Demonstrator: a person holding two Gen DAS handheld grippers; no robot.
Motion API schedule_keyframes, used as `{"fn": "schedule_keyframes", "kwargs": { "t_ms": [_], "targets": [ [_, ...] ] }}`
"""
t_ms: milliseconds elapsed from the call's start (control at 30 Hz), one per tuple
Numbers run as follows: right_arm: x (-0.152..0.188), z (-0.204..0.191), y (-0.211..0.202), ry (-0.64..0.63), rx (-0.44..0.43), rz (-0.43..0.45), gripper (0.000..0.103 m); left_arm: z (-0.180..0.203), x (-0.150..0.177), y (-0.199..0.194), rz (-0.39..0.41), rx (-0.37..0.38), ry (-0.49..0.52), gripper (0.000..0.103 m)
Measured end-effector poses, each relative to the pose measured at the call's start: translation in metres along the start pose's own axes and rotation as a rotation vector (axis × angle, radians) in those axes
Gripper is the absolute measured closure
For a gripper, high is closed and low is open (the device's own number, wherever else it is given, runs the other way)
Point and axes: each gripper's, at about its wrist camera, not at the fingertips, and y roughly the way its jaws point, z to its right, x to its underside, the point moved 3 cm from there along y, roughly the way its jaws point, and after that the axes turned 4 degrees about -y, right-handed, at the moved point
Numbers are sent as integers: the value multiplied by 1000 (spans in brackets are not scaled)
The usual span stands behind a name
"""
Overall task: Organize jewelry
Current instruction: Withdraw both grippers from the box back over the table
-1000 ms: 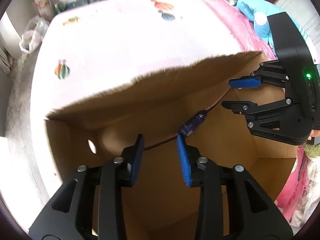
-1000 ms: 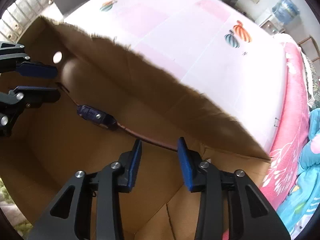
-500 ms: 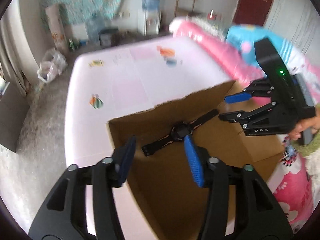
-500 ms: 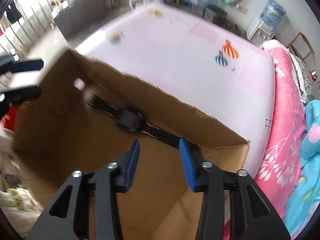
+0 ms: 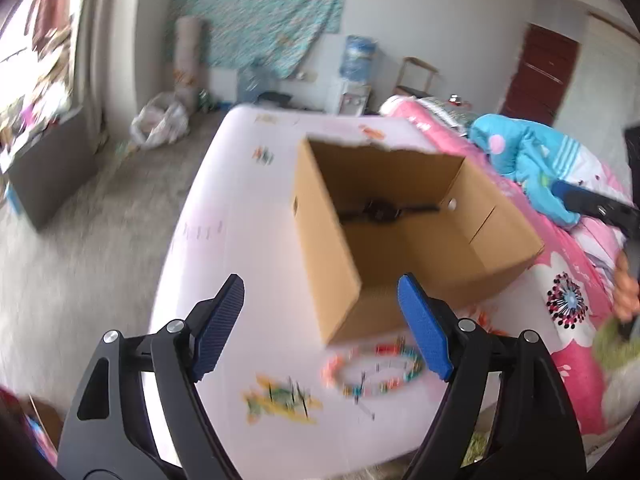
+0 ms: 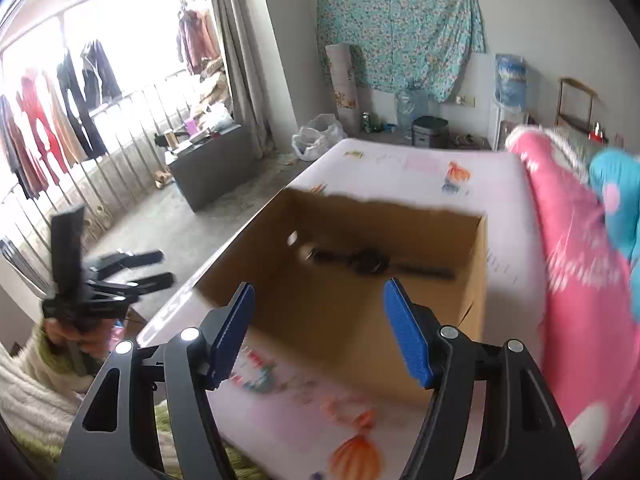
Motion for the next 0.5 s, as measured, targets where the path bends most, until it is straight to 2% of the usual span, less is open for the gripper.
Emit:
{"fn": "schedule_keyframes", "kwargs": {
  "t_ms": [100, 233, 267, 300, 333, 400, 500],
  "targets": [
    [34, -14, 9, 66, -39, -22, 37, -2, 36, 10, -29, -7, -37, 27],
    [72, -28, 44, 200, -127, -70, 38, 3, 60, 28, -77, -26, -13, 29],
    [79, -30, 51, 215, -123, -83, 39, 5, 64, 35, -102, -22, -7, 35],
    [86, -33, 62, 235, -126, -103, 47, 5, 69, 38, -115, -23, 1, 42],
    [92, -35, 72, 255, -138, -113, 52, 7, 71, 44, -130, -30, 14, 43],
    [104, -41, 90, 282, -127, -152, 59, 10, 72, 53, -155, -70, 40, 56],
    [115, -46, 100, 304, -108, -174, 61, 12, 71, 59, -164, -66, 55, 59]
  ]
}}
